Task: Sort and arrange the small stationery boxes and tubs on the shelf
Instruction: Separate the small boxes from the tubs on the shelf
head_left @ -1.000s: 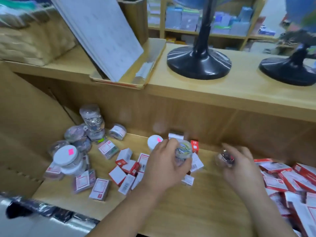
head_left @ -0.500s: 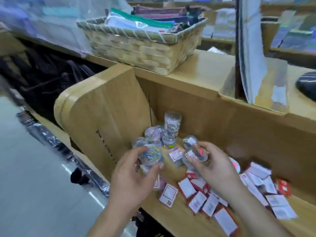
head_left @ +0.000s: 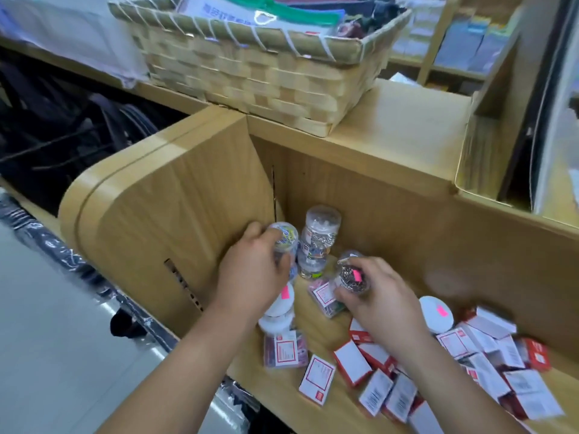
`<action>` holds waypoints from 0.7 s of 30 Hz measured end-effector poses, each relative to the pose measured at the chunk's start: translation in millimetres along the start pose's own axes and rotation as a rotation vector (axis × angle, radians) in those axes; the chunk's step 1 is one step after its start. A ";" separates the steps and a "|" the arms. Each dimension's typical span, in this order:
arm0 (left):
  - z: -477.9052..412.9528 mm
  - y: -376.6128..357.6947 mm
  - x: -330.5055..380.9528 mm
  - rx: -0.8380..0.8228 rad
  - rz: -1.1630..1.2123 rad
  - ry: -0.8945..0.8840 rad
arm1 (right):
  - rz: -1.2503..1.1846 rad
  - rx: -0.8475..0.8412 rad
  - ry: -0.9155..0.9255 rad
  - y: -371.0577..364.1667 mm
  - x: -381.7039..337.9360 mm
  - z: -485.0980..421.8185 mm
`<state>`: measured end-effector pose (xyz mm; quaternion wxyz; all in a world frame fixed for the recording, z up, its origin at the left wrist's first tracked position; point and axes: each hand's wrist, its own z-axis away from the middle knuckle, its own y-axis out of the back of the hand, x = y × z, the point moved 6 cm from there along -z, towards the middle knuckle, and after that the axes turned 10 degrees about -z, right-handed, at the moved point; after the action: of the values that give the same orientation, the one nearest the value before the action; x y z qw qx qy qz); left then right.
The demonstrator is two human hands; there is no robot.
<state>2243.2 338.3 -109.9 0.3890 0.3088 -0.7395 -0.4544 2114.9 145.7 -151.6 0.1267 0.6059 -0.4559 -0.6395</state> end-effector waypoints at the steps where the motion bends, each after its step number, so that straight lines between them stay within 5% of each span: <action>1: 3.3 2.3 -1.1 0.020 0.011 -0.014 | 0.009 -0.005 0.021 -0.7 -0.9 -0.7; 7: 53.6 42.8 13.7 0.223 0.262 -0.142 | -0.095 -0.081 0.060 -10.5 -13.2 0.0; 10: 100.6 31.6 29.1 0.124 0.376 -0.207 | -0.213 -0.002 0.058 16.1 -4.9 16.7; 14: 159.4 -24.3 40.1 -0.154 0.249 -0.254 | -0.157 0.005 -0.043 52.7 18.7 71.5; 21: 179.2 -41.6 53.7 -0.124 0.150 -0.212 | 0.106 0.034 0.007 39.0 35.7 159.3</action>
<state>2066.9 355.7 -183.0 0.3599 0.1782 -0.7679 -0.4991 1949.5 167.2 -170.3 0.1518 0.5852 -0.4979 -0.6218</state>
